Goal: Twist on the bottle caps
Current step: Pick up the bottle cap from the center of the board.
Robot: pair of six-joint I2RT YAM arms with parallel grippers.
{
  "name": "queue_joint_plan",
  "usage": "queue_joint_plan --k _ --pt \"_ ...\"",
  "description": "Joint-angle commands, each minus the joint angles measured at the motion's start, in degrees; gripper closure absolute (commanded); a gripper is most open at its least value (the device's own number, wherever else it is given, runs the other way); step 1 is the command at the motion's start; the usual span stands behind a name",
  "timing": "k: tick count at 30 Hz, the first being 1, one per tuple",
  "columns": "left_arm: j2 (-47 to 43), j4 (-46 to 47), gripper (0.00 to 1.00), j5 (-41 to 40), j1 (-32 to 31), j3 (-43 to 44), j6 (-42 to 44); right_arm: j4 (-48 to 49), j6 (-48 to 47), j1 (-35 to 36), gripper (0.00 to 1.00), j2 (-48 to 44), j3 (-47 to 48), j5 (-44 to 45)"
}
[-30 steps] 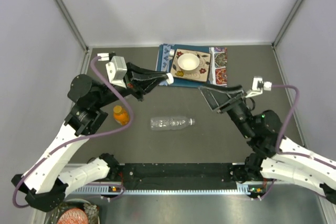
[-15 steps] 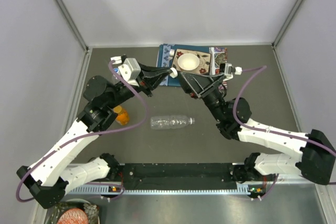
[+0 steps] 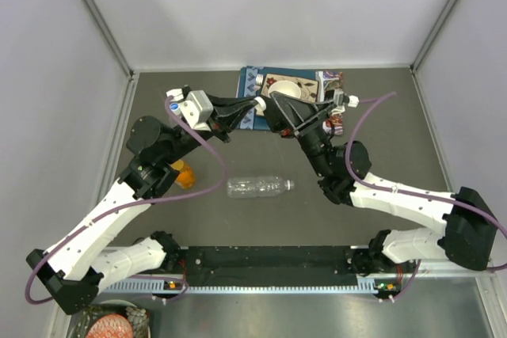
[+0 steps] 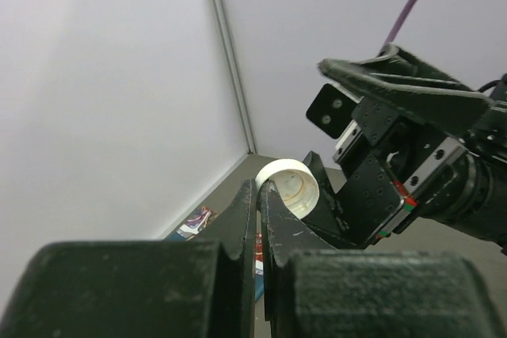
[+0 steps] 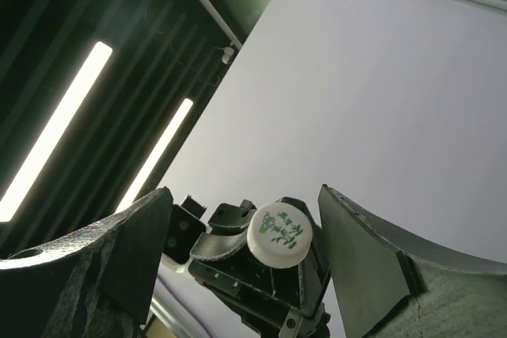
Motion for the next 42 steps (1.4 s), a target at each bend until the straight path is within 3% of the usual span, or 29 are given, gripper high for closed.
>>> queue_joint_plan --k 1,6,16,28,42 --pt "-0.3 3.7 1.0 5.3 -0.1 -0.4 2.3 2.0 3.5 0.6 0.25 1.4 2.1 1.4" --pt "-0.4 3.6 1.0 7.6 -0.1 -0.1 2.2 2.9 4.7 0.6 0.25 2.8 3.3 1.0" --pt "-0.6 3.4 1.0 5.0 0.0 -0.8 2.4 5.8 6.3 0.6 0.52 5.1 4.3 -0.6" --pt "-1.3 3.3 1.0 1.3 0.1 -1.8 3.3 3.4 5.1 1.0 0.54 4.2 5.4 -2.7" --pt "-2.3 3.1 1.0 0.2 0.1 -3.5 4.9 2.2 4.8 1.0 0.78 4.3 5.4 -3.1"
